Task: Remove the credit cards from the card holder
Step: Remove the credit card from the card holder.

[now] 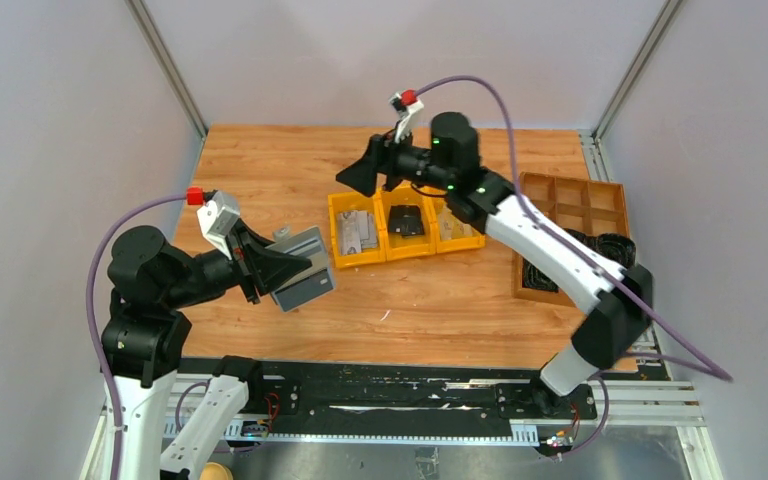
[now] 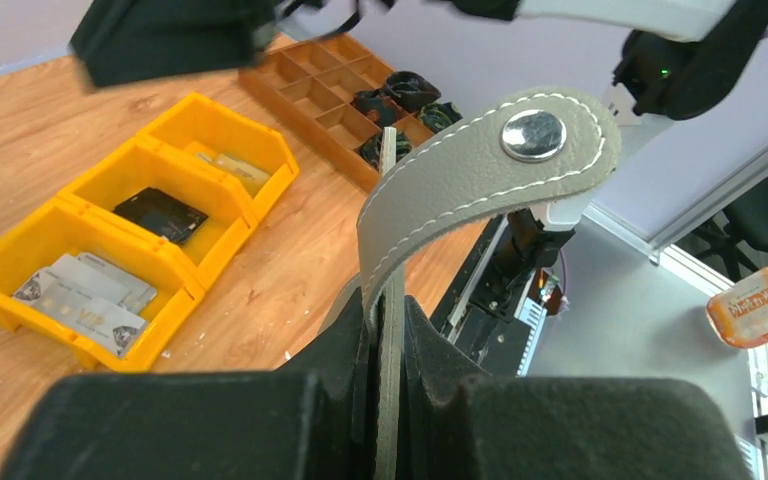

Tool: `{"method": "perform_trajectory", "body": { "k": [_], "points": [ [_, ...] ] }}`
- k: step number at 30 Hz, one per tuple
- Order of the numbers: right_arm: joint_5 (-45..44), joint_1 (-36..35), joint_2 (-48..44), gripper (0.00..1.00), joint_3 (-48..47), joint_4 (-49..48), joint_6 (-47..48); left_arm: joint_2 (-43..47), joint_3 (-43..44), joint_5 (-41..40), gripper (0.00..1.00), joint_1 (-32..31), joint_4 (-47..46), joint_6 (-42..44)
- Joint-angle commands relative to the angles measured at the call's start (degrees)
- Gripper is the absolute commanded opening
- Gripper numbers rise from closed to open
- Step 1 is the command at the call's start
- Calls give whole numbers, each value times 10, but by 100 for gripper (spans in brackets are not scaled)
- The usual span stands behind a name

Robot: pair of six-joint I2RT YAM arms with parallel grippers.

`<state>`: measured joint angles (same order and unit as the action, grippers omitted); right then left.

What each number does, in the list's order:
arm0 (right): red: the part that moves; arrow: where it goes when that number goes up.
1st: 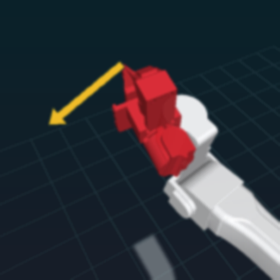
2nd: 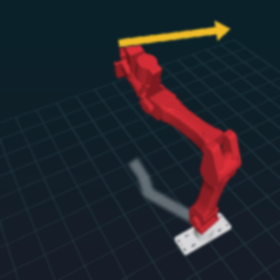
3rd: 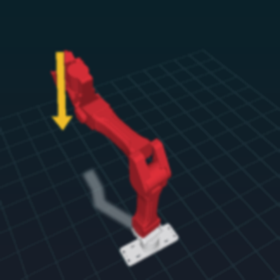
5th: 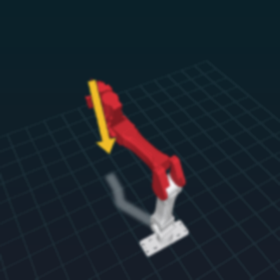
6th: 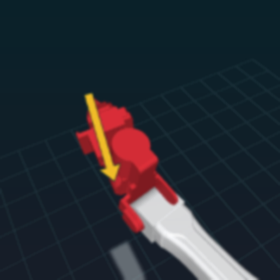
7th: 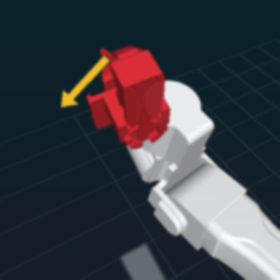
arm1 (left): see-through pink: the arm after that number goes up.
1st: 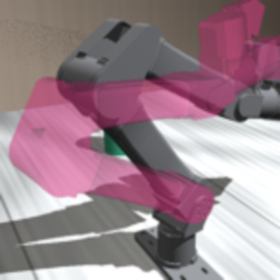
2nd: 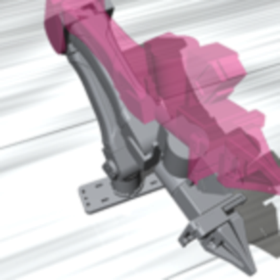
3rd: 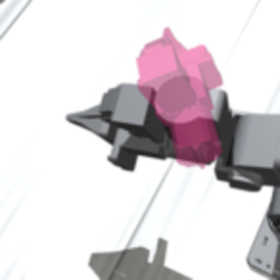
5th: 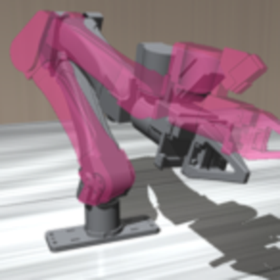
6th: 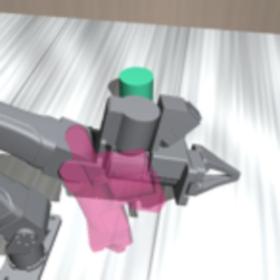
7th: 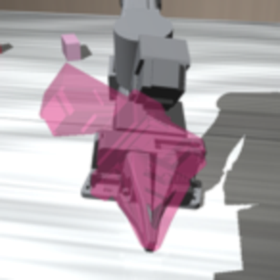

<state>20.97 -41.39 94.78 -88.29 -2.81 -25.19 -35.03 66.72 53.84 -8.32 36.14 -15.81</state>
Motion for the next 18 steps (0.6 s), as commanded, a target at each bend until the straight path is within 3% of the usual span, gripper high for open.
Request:
{"method": "perform_trajectory", "body": {
  "k": [1, 3, 8, 14, 18],
  "points": [
    [269, 10, -97, 77, 27, 7, 68, -2, 4, 27, 0, 2, -17, 9],
    [379, 6, -123, 78, 38, -12, 54, -6, 0, 32, 0, 2, -20, 7],
    [485, -42, -137, 79, 38, -10, 53, -20, 3, 55, 0, 2, -34, -23],
    [486, -119, -100, 79, -35, 151, 162, -33, -10, 103, 0, 2, -74, -106],
    [463, -140, -83, 76, -54, 175, 180, -29, -19, 109, 0, 2, -107, -150]
  ]
}}
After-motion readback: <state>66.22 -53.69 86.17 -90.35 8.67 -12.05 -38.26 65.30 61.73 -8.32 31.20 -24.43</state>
